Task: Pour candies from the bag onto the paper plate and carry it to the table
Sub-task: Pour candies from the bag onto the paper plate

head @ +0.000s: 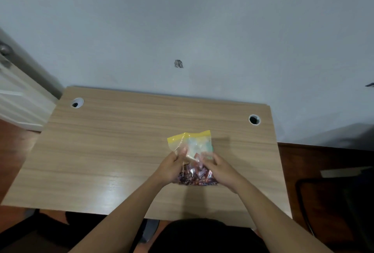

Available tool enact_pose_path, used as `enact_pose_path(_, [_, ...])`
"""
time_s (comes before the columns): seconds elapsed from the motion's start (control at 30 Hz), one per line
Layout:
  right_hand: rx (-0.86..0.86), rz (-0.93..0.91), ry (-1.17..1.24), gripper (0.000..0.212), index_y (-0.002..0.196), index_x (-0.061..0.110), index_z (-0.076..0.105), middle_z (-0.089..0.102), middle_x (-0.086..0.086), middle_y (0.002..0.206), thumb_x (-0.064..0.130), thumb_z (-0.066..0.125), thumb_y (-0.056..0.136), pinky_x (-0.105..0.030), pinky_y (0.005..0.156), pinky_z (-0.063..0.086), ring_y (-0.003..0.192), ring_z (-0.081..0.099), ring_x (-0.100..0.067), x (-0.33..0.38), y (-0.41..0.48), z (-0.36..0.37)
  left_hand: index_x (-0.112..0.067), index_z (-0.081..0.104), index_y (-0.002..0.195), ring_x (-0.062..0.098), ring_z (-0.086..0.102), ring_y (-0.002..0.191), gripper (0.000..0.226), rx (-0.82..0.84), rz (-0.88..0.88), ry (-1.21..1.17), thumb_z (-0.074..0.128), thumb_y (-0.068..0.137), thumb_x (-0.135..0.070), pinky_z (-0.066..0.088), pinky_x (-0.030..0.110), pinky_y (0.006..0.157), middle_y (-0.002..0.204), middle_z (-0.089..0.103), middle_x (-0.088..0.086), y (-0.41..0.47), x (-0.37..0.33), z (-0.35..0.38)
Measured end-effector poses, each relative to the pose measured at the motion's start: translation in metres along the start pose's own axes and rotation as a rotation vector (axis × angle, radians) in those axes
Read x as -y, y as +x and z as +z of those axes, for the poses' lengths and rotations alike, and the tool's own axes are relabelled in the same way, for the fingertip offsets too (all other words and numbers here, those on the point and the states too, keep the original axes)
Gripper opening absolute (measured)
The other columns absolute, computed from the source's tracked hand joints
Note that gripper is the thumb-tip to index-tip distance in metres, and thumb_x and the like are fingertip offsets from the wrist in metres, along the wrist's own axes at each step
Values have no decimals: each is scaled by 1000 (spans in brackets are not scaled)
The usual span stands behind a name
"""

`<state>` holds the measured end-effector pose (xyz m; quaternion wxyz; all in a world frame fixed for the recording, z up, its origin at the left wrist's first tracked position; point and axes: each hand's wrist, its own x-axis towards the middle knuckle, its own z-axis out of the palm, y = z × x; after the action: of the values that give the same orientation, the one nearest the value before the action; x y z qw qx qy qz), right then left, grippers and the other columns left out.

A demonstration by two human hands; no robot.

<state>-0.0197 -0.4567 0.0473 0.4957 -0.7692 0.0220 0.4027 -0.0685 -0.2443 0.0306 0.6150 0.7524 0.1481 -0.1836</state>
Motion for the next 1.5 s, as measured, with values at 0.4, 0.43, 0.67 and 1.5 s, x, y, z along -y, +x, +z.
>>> enact_pose_path(0.4, [-66, 77, -40, 29, 137, 21, 64, 79, 6, 102, 25, 60, 109, -31, 81, 60, 78, 71, -5, -51, 10, 18, -22, 62, 111, -4, 56, 54, 20, 128, -264, 196, 47, 113, -35, 44, 10, 46, 72, 59, -11, 8, 19, 26])
enact_pose_path(0.43, [-66, 87, -45, 29, 136, 20, 64, 80, 5, 99, 25, 61, 108, -35, 81, 63, 75, 72, -8, -53, 10, 18, -21, 63, 114, -2, 55, 53, 24, 122, -277, 186, 47, 112, -39, 42, 13, 42, 73, 59, -9, 7, 20, 27])
enact_pose_path(0.67, [-52, 147, -75, 14, 123, 18, 60, 69, 2, 83, 21, 53, 111, -11, 39, 39, 50, 65, 2, -54, 9, 20, -25, 63, 112, 30, 69, 98, 40, 118, -498, 85, 49, 103, -61, 49, 32, 65, 113, 73, 10, 11, 27, 29])
enact_pose_path(1.5, [-49, 153, -10, 18, 123, 27, 67, 80, 2, 121, 35, 62, 107, -35, 102, 56, 113, 75, -19, -70, 18, 20, -18, 69, 117, 31, 75, 98, 54, 103, -589, 85, 51, 101, -66, 60, 43, 86, 113, 78, 12, 19, 43, 32])
